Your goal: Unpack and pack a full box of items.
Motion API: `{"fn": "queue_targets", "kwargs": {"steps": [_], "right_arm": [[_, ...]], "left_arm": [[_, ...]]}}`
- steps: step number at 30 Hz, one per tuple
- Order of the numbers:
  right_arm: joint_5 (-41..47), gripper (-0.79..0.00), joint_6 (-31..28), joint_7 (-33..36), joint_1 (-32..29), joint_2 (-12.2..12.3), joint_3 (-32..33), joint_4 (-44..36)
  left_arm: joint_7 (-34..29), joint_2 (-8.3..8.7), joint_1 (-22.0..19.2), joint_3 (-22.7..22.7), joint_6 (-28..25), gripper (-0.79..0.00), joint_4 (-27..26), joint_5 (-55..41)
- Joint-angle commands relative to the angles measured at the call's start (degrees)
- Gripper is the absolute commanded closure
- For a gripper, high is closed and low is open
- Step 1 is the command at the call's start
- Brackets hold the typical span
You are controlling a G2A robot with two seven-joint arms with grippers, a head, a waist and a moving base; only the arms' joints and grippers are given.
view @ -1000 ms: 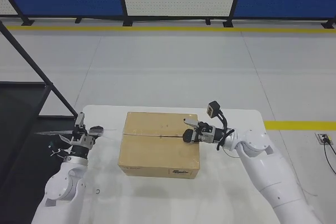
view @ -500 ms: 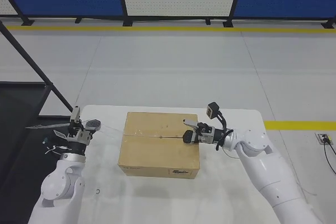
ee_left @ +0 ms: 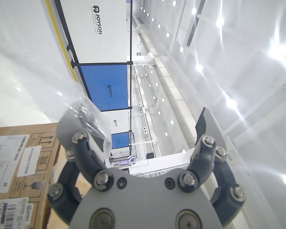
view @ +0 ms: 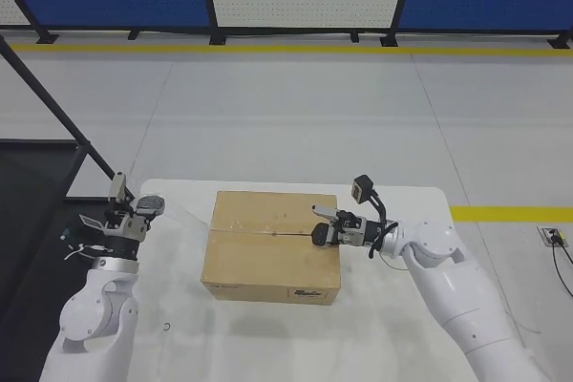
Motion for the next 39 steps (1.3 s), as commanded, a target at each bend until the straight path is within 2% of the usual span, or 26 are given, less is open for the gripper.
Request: {"fn": "queue_targets", "kwargs": {"steps": [1, 12, 22, 31, 39], "right_arm": [[0.07, -0.785, 0.03, -0.10, -0.06, 0.02, 0.05, -0.03], [0.32, -0.785, 0.77, -1.71, 0.02, -0.03, -0.02, 0.41], [0.27, -0.785, 1.68, -2.66, 0.20, -0.11, -0.27, 0.54], [0.27, -0.785, 1.65, -2.59, 0.19, -0.17, -0.57, 0.19], [0.14, -0.785, 1.60, -2.67, 0.29, -0.27, -0.96, 0.11]], "left_arm": [[-0.12, 0.01, 0.08, -0.19, -0.25, -0.785, -0.34, 0.12], [-1.32, -0.05, 0.80, 0.19, -1.28, -0.785, -4.09, 1.39], [-1.58, -0.30, 2.08, 2.71, -1.77, -0.785, -10.27, 4.49], [-1.62, -0.74, 1.48, 7.39, -0.84, -0.785, -14.27, 8.19], [-1.24, -1.35, 0.64, 13.24, -0.21, -0.785, -15.07, 12.81]]}}
